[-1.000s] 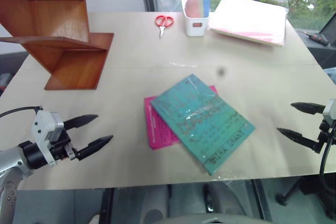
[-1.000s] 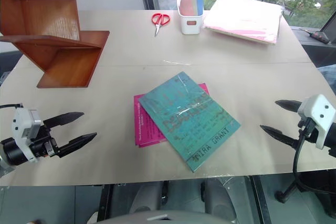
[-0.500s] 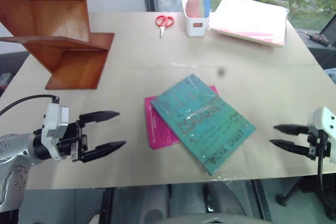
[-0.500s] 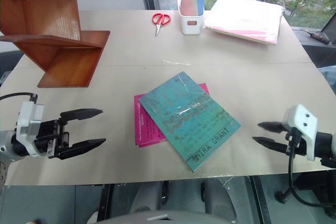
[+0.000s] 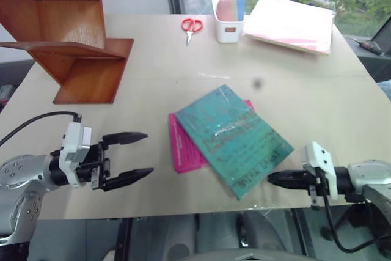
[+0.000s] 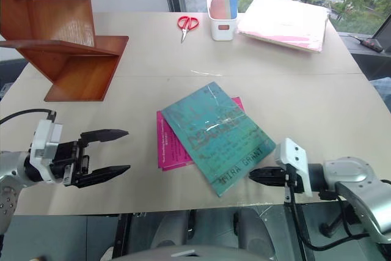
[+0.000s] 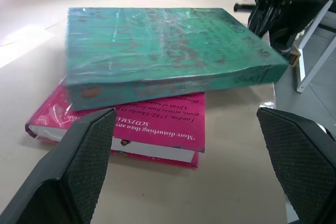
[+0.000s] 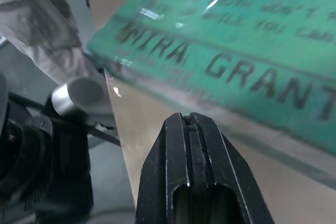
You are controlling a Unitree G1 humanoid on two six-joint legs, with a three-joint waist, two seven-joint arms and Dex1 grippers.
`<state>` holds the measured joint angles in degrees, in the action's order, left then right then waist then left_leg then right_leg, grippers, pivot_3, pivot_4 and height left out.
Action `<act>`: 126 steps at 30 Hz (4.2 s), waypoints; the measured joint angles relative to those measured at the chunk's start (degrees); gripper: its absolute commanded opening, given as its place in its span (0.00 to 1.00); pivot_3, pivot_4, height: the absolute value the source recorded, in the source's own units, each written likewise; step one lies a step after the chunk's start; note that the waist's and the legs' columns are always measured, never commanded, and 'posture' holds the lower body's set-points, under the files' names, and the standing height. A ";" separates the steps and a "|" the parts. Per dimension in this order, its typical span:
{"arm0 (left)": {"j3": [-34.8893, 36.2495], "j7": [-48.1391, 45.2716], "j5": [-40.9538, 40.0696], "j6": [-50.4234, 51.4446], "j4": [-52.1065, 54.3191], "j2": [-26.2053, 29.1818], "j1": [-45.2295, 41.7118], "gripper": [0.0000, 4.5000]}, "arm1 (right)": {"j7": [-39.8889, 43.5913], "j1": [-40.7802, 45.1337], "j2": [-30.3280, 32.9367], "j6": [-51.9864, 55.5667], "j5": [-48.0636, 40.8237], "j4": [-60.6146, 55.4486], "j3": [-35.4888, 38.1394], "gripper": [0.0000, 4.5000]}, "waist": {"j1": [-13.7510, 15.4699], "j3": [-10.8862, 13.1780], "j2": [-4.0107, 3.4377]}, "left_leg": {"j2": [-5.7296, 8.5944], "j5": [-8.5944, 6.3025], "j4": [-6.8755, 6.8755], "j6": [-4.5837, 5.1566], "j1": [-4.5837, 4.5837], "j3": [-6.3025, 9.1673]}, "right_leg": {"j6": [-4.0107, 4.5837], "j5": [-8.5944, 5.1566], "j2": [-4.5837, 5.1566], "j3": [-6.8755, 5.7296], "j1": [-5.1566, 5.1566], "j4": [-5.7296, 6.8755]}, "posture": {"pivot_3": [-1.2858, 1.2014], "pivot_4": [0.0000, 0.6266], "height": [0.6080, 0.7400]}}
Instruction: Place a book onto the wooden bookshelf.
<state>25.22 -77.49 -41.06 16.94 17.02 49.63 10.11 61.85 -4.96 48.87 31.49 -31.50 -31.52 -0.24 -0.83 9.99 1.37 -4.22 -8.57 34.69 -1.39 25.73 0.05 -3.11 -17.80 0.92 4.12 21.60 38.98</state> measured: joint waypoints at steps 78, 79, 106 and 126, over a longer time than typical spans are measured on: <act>1.83 7.58 -0.58 -1.09 1.97 -3.49 2.56 1.00 | 10.36 27.96 -12.52 2.87 0.44 16.24 -13.93 0.01 | 0.02 -0.52 0.62 | -0.90 -0.68 -0.45 -0.19 -0.90 -1.49 | 0.30 0.17 0.80 -0.80 0.07 -0.45 | 0.52 0.24 1.00; 1.83 7.88 -0.51 -1.09 1.93 -3.69 2.60 1.00 | 9.54 29.44 -13.79 3.64 0.84 16.67 -14.81 0.01 | 0.00 -0.51 0.62 | -0.90 -0.68 -0.45 -0.19 -0.90 -1.50 | 0.30 0.17 0.80 -0.79 0.08 -0.44 | 0.52 0.24 1.00; 1.15 5.76 -1.43 1.38 4.02 -2.21 4.21 1.00 | 18.59 26.10 -0.34 0.22 5.56 13.77 -16.93 0.01 | -1.49 -0.43 0.62 | -1.00 -0.69 -0.39 -0.18 -1.00 -1.45 | 0.34 0.13 0.64 -0.74 0.10 -0.16 | 0.52 0.24 1.00; 2.63 4.92 -1.32 1.33 4.02 -1.72 6.43 1.00 | 9.38 33.99 -21.18 -5.29 13.32 27.15 -23.28 0.01 | -1.31 -0.33 0.50 | -0.97 -0.69 -0.36 -0.19 -0.93 -1.42 | 0.33 0.14 0.65 -0.76 0.10 -0.09 | 0.52 0.24 1.00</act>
<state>27.85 -72.57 -42.39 18.27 21.04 47.91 16.54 71.22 29.03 27.69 26.20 -18.18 -4.37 -23.53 -2.14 9.66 1.87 -5.19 -9.26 34.33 -1.57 24.80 -1.38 -2.79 -17.66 1.57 3.36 21.70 38.89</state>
